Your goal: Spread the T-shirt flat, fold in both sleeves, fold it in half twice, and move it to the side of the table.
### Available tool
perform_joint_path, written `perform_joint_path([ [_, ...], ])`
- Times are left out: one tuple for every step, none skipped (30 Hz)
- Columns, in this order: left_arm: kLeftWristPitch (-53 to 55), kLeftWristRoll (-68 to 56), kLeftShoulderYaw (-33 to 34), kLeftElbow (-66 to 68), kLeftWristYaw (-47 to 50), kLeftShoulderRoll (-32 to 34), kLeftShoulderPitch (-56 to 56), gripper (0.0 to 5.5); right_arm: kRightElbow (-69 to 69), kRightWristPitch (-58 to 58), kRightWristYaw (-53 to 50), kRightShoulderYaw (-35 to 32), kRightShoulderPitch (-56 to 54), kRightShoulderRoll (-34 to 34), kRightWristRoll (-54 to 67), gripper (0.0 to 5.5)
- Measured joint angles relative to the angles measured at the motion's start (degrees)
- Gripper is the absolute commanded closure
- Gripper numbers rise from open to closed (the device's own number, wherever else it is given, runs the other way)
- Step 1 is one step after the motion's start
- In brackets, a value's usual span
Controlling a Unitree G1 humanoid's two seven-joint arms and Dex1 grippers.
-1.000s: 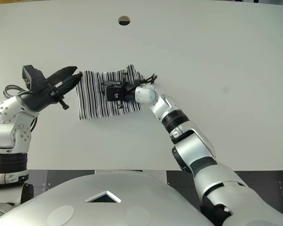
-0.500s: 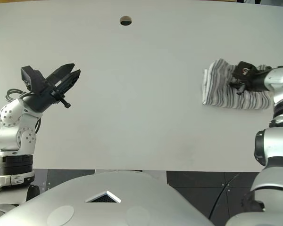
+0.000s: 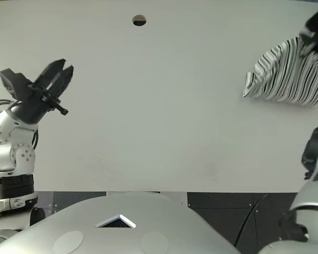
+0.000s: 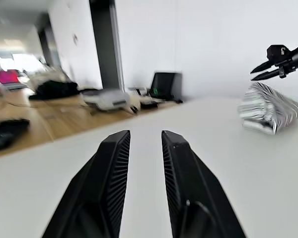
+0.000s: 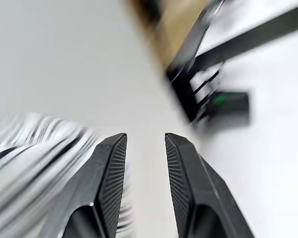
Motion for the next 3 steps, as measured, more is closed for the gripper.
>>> perform_joint_path([
  [0.03, -0.26, 0.08, -0.79, 1.3, -0.51, -0.49, 4.32, -1.49, -0.82, -0.3, -0.54, -0.44, 0.18, 0.2, 4.08],
  [0.16, -0.22, -0.08, -1.38, 3.86, -2.11, -1.71, 4.32, -3.87, -1.35, -2.3, -2.22, -0.25, 2.0, 2.11, 4.08],
  [0.53, -0.28, -0.4, -1.75, 5.96, -3.7, -3.25, 4.32, -6.03, -1.88, -4.26, -3.53, 0.03, 4.22, 3.57, 4.08],
])
